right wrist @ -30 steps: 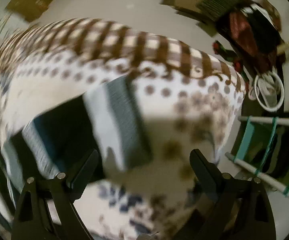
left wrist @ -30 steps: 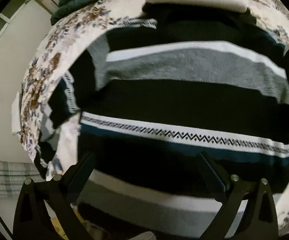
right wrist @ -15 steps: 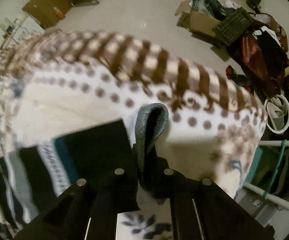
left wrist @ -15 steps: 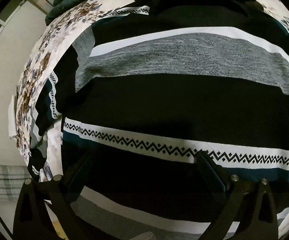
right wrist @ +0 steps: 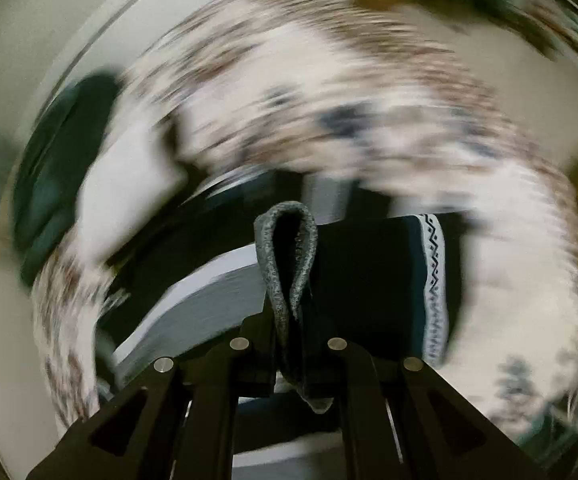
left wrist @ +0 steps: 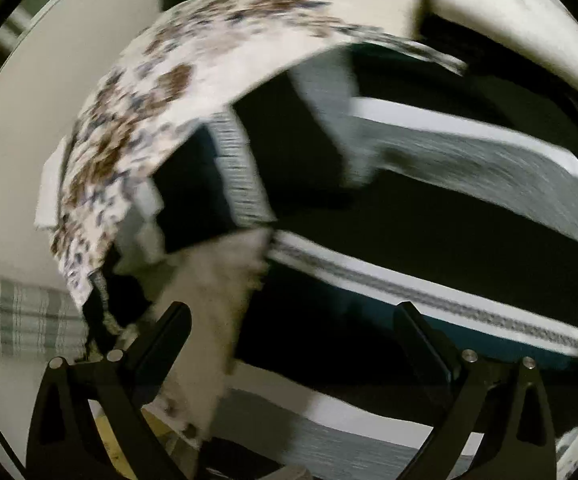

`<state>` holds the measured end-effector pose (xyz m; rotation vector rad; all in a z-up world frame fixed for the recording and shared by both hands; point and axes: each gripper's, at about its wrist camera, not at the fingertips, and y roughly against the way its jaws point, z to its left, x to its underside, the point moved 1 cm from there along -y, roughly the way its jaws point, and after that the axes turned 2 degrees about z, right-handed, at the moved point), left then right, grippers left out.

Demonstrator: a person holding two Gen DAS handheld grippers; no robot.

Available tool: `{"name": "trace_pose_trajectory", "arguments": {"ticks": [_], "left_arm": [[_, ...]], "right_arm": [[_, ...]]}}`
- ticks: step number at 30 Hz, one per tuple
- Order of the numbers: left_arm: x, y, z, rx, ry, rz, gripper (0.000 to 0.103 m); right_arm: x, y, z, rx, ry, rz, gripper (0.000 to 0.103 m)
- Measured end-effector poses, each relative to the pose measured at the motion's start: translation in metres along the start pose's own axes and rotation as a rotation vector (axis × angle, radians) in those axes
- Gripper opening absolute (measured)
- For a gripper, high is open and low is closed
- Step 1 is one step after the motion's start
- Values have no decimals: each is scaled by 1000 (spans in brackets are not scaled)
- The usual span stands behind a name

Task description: Fold small clothes

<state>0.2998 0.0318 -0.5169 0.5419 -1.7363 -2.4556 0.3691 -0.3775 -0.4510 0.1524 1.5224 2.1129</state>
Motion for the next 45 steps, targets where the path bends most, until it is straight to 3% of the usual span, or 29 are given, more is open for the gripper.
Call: {"name": "trace_pose_trajectory", "arguments": {"ticks": [3,6,8,12,15,17,19,21,23,32,39,45], "left_arm": [[-5,-7,40,-30,59,-11,103],[-6,-16,72,-65,99,-13,103],[-6,-27,98,-81,140,3,103],[-7,-45,139,-89,220,31,103],[-7,-59,159,-90,254,48,103],[-7,-67,172,-85,278,63,103],[-5,-71,188,-72,306,66,103],[-1,-76,204,-49,331,74,103],[5,-79,223,-22,364,85,103],[58,-119,320,72,587,192,103],[79,-177,343,173,723,304,103],[89,-218,343,236,789,331,103]], "right_arm": [[21,-71,120,-25,172,81,9],[57,-134,210,-10,310,171,9],[83,-169,254,5,383,221,8],[142,-200,340,52,479,247,9],[160,-222,366,106,507,265,9],[162,-234,366,103,485,308,14],[155,-231,359,29,416,368,21],[145,-214,345,-34,345,379,56],[140,-195,330,-39,312,344,64],[122,-147,267,-18,278,345,68],[141,-158,258,64,289,363,68],[153,-169,274,100,351,366,68]]}}
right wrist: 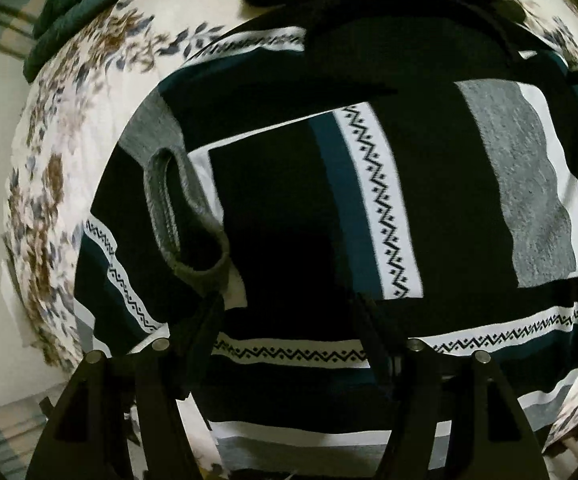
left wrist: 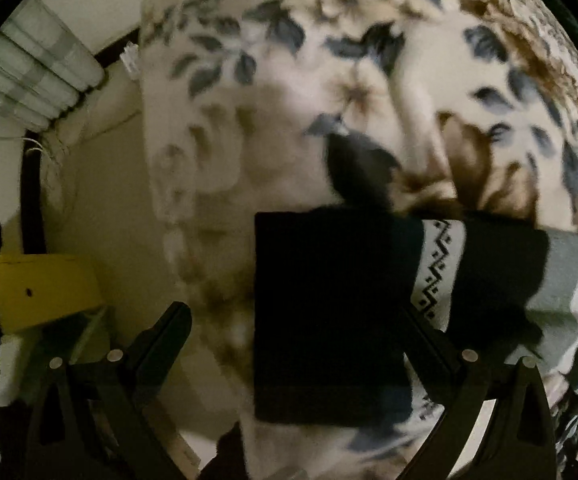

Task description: Fold small clothes

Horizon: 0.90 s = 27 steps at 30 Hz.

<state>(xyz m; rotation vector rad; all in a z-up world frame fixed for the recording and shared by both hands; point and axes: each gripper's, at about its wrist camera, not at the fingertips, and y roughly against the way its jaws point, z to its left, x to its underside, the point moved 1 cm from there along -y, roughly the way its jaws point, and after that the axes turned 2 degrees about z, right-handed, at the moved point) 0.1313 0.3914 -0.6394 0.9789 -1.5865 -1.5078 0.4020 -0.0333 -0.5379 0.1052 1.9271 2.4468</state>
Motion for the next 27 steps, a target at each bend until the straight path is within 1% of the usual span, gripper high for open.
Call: {"name": "trace_pose_trajectory", "arguments": {"ticks": [2,5,7,8,11,13,16,18,21,22,23,26,27], "left_arm": [[0,-1,0,13,0,-22,103],[2,5,2,17,-24,-46,93],[6,13,7,14,-28,-38,92],[8,18,12,16,-17,-40,92],[19,36,27,72,43,-64,92],[18,34,40,119,79,-51,92],[12,16,42,147,105,7,91],[7,8,30,158,92,16,91],[5,20,7,129,27,-43,89],[5,26,0,127,0,-72,89],[5,27,-4,138,-11,-78,89],[2,9,-4,133,-8,-45,89],[1,6,-3,122,-9,-60,89]], "right_arm": [[0,-3,5,6,5,6,68],[1,-4,10,2,0,9,68],[3,-4,12,1,-6,18,68],[3,-4,12,0,-8,20,68],[4,-2,15,7,0,20,68],[4,-1,16,9,5,16,68],[5,-2,16,13,6,20,68],[7,-4,16,24,9,23,68],[11,-5,16,44,15,31,68],[12,-6,15,47,13,34,68],[13,-6,14,47,11,36,68],[16,-8,13,49,3,41,68],[16,-8,12,50,1,41,68]]}}
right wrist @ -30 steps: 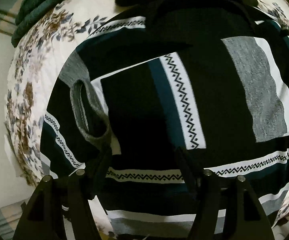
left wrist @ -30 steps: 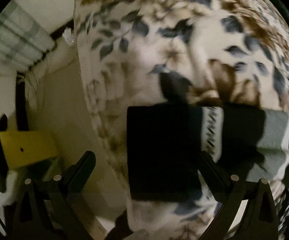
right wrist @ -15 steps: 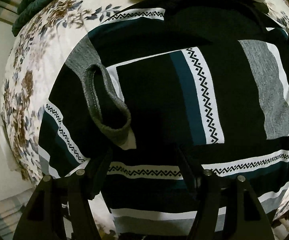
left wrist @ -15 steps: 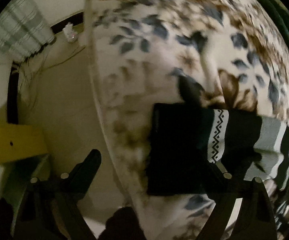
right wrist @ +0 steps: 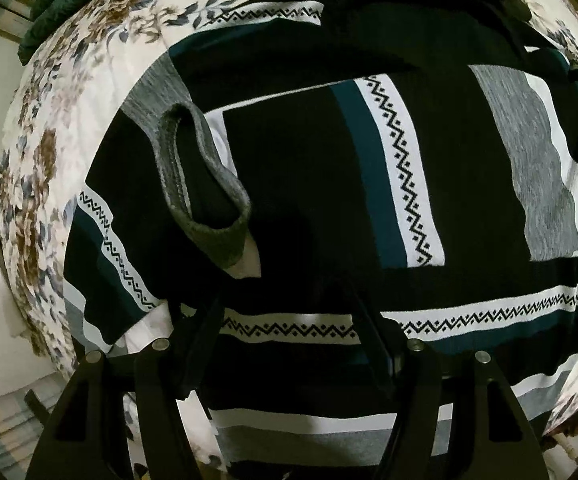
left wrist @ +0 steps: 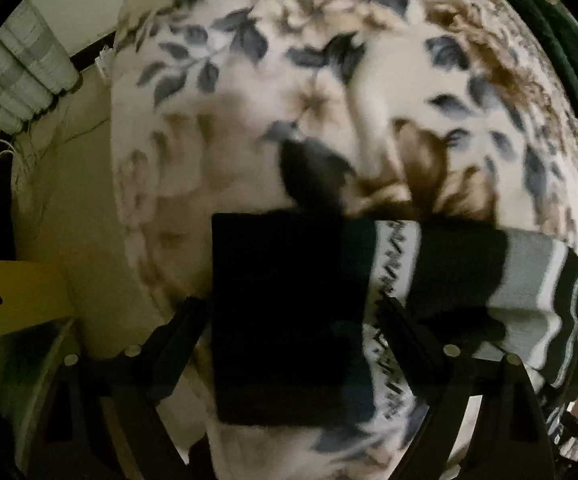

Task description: Fold small clothes

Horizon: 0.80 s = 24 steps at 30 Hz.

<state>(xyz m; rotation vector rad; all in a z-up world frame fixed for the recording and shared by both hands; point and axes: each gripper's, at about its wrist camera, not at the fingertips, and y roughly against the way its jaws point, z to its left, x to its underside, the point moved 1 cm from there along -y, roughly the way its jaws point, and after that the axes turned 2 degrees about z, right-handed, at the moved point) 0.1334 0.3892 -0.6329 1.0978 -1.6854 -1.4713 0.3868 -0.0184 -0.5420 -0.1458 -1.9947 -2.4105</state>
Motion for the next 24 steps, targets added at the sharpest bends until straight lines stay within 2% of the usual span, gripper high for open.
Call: {"name": "trace_pose_trajectory", "arguments": {"ticks": [2,3,4,5,6,7,10,17,21,24], "left_arm": [[-1,2,-4,-8,-8,-14,86],[-1,4,-3,-19,-19,-27,71],[0,9,-2,-41,-27,-39,61],[-1,15,0,-38,-34,-55,42],[3,20,-1,-33,-38,-66,14],[3,27,-3,-24,-47,-74,9],[-2,47,-8,-19,-67,-96,7],[-14,120,-51,-23,-188,-262,6],[-6,168,-101,12,-292,-350,6],[16,192,-157,51,-401,-392,6]], "right_arm": [[1,0,-1,-1,-8,-1,68],[1,1,-2,-5,-11,-3,68],[2,2,-2,-8,-10,-7,68],[2,3,-2,-6,-6,-9,68],[2,4,-2,-4,-3,-11,68],[2,5,-3,-9,-3,-14,68],[1,8,-8,-17,-4,-21,68],[3,19,-45,-72,-71,-41,68],[3,30,-83,-118,-116,-55,68],[4,40,-113,-130,-150,-56,68]]}}
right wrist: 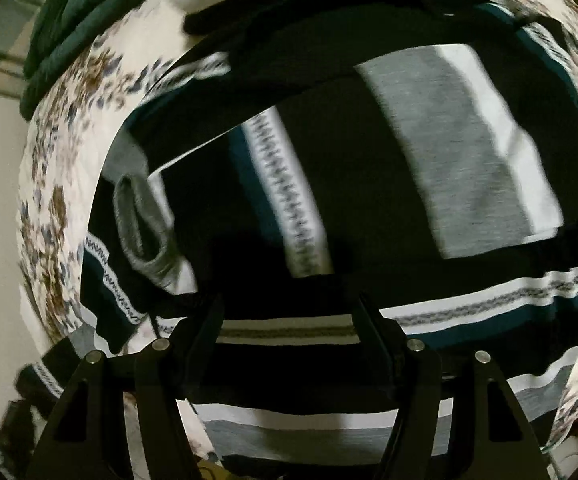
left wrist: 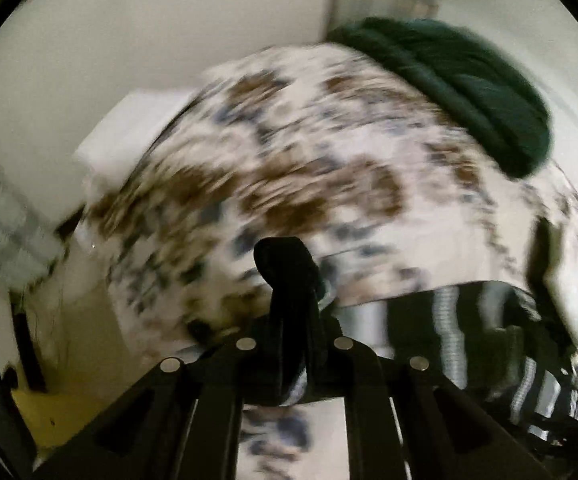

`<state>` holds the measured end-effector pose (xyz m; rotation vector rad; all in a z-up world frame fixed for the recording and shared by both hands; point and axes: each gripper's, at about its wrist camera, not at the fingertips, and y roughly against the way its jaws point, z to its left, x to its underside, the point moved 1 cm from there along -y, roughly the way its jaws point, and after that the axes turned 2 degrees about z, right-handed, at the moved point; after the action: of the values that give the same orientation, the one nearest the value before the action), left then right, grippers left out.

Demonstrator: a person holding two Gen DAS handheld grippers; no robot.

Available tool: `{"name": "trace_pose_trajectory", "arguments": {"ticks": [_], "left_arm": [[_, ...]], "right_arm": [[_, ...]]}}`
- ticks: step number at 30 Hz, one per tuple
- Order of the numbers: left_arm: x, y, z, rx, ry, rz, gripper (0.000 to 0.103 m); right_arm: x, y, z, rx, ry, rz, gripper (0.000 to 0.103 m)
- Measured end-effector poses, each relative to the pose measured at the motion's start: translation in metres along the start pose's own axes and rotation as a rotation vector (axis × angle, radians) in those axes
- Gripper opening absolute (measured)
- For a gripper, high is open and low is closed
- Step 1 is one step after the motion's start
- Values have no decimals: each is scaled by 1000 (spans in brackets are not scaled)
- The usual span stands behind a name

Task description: Fold small clothes

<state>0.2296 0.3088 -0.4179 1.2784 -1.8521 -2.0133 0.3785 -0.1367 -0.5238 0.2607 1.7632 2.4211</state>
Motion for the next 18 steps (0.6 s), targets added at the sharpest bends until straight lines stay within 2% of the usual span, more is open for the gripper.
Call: {"name": "trace_pose_trajectory", "arguments": {"ticks": [3,6,7,8,9,12,15,18], "left_arm": [[2,18,-67,62,-93,-24,6],[18,29,-165,177,-199,-6,6],[23,28,-186,195,-224,-2,6],[36,29,-227,238,-272,13,6],[43,30,-249,264,-295,21,6],[86,29,-348,350,-431,53,6],[129,26,-420,398,-535,99,6],[164,21,-467,417,-596,161,7]], "right_arm": [[-6,22,-42,-16,-37,-18,68],[-12,42,-89,-14,-85,-40,68],[-14,47,-103,-10,-101,-46,68],[-15,52,-118,-6,-120,-52,68],[-18,59,-140,-7,-148,-62,68],[-23,75,-188,21,-193,-90,68],[-26,84,-225,42,-228,-106,68],[-29,93,-258,59,-253,-105,68]]}}
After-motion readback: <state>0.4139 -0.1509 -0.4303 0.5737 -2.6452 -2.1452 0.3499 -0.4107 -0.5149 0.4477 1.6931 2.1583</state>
